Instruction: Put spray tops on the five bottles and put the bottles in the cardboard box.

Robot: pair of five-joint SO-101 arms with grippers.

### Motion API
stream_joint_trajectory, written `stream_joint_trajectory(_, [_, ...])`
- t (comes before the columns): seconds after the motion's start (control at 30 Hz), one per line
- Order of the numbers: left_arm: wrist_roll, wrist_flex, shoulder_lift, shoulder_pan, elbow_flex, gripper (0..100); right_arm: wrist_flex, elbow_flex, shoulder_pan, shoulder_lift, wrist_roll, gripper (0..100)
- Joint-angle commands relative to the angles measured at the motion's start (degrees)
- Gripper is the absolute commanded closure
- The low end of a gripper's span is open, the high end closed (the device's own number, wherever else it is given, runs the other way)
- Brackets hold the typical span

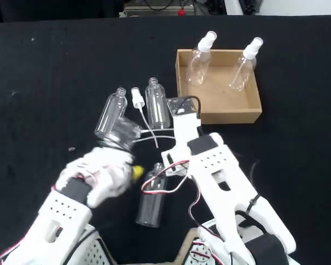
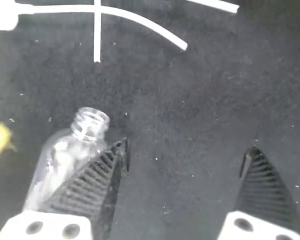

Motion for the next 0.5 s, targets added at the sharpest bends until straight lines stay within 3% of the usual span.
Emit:
stream_joint_trajectory(0.0, [2.5,-1.6,-0.6,-14.5,-1.3,77,3.9,-5.7,-1.2,-3.2,-0.5,66.6])
stream_joint_trajectory(0.13, [6.7,-4.5,-0.6,-21.0,-0.7,77,5.8,-6.5,-8.1,-3.2,-0.5,66.5])
stream_joint_trajectory(0.33, [9.3,-6.3,-0.6,-25.5,-0.6,77,4.8,-6.6,-16.9,-3.2,-1.4,66.4])
stream_joint_trajectory(0.47, [9.6,-6.9,-0.6,-31.6,-1.4,77,-0.8,-6.1,-22.7,-2.7,-12.2,58.6])
